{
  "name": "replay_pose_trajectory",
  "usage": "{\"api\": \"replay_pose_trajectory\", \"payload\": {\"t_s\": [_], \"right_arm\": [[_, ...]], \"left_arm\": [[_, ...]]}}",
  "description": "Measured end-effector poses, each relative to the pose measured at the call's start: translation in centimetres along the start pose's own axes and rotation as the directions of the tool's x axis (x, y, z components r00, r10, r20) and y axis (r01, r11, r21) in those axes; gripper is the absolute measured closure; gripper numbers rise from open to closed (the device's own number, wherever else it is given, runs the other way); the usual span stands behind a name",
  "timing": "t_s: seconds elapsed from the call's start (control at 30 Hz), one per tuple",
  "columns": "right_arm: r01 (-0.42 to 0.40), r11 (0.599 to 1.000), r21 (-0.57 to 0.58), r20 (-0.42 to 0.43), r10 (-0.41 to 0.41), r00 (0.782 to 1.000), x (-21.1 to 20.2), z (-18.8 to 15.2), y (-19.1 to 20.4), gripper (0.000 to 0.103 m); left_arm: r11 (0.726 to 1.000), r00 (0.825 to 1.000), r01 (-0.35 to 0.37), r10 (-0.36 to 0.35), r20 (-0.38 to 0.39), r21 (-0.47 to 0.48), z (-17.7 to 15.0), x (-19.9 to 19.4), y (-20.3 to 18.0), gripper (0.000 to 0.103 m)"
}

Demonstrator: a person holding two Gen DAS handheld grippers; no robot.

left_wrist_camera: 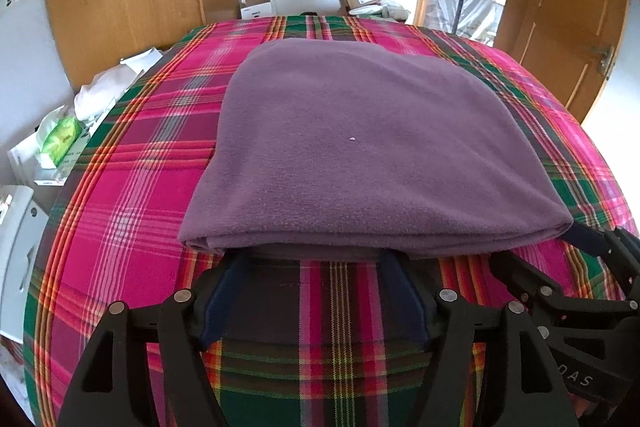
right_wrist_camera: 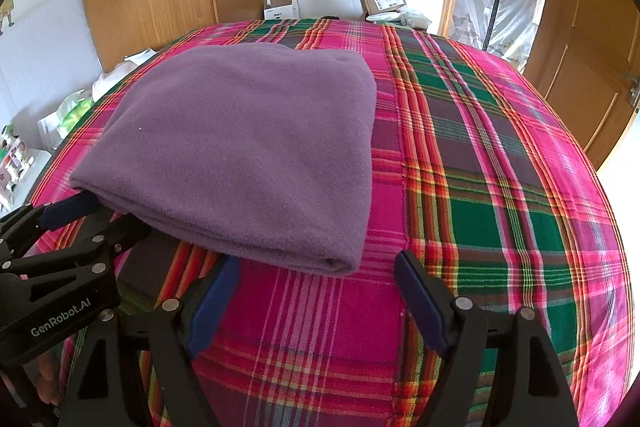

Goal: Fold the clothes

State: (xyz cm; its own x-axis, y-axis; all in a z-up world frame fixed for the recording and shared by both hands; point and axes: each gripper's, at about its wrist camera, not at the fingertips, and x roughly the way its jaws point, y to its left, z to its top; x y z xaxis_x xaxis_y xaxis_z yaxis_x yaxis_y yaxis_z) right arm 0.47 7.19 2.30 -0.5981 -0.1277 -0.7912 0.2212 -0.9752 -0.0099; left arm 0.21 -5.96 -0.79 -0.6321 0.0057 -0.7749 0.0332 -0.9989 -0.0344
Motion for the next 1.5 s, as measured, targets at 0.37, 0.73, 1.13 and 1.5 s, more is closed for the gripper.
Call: {"api": "replay_pose_trajectory", "payload": {"t_s": [0.37,0.73,1.13,1.5], "right_arm": [[-0.011,1.000,0.003,0.000,0.011,1.000,-0.04,0.04,-0.24,0.023],[-0.014,1.000,-0.012,-0.002,0.013,1.000,0.02,0.04,-0.31,0.023],[-0.013,1.000,-0.012,-0.001,0.013,1.000,-0.05,-0.02,-0.33,0.023],[-0.012,1.000,-0.012,-0.001,0.012,1.000,-0.07,-0.02,-0.33,0.023]], "left_arm": [[1.000,1.000,0.000,0.000,-0.003,0.008,0.07,0.02,-0.05,0.030],[1.000,1.000,-0.002,0.002,-0.004,0.009,0.04,-0.01,-0.13,0.029],[1.000,1.000,-0.002,0.002,-0.004,0.012,-0.01,0.01,-0.16,0.029],[1.000,1.000,-0.004,0.004,-0.005,0.010,0.00,-0.05,-0.18,0.029]]}}
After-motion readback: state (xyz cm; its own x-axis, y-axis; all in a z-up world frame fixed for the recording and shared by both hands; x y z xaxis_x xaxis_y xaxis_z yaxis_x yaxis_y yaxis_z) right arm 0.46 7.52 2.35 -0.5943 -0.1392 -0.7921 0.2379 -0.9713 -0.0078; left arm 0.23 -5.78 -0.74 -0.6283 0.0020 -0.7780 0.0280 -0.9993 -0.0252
